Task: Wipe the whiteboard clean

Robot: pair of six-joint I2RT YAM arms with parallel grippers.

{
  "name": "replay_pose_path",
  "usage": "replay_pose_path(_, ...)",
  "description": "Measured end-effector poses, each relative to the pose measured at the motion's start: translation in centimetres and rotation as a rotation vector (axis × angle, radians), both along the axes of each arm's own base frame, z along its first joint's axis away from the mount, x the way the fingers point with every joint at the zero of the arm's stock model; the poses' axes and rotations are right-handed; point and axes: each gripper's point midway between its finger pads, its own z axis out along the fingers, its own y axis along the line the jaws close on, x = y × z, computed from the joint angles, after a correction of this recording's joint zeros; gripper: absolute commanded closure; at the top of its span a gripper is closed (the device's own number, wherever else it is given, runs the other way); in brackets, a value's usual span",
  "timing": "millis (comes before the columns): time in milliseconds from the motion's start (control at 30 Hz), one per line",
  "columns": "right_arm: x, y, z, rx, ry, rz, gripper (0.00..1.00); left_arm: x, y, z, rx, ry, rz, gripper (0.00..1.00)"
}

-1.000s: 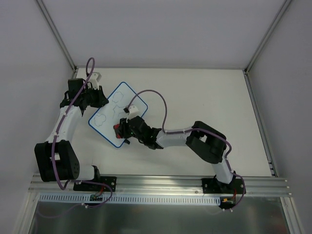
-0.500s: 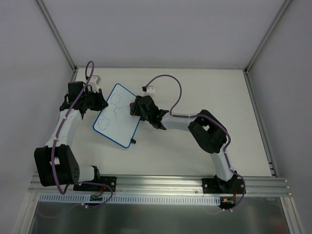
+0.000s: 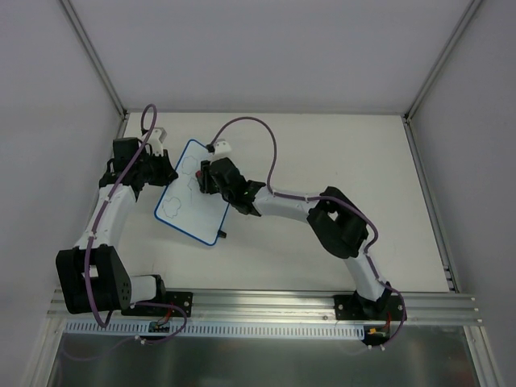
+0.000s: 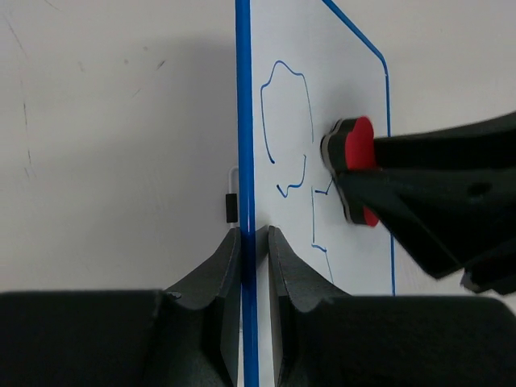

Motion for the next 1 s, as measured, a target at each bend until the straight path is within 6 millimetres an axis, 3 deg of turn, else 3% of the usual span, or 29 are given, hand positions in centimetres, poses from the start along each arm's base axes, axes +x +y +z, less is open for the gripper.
replay_pose_path(233,-6.0,5.4,2.8,0.062,-0.065,0.206,1.0,0.1,0.1,-0.2,0.017,0.0,0.006,1.0)
replay_pose_path(400,-8.8,6.7,2.9,0.111,-0.06,0.279,1.0,0.1,0.1,-0.2,0.019,0.001,0.007,1.0)
replay_pose_path(567,-8.9,5.8,2.3,0.179,-0.022,0.267,1.0,0.1,0.1,-0.2,0.019,-0.002,0.005,1.0)
replay_pose_path(833,-5.7,1.0,-0.7,0.166,0.053,0.138,1.0,0.2,0.0,-0.1,0.023,-0.006,0.003,1.0)
replay_pose_path(1000,-4.9,0.4,-0.9,0.151,0.054,0.113,1.0,0.2,0.0,-0.1,0.023,-0.007,0.003,1.0)
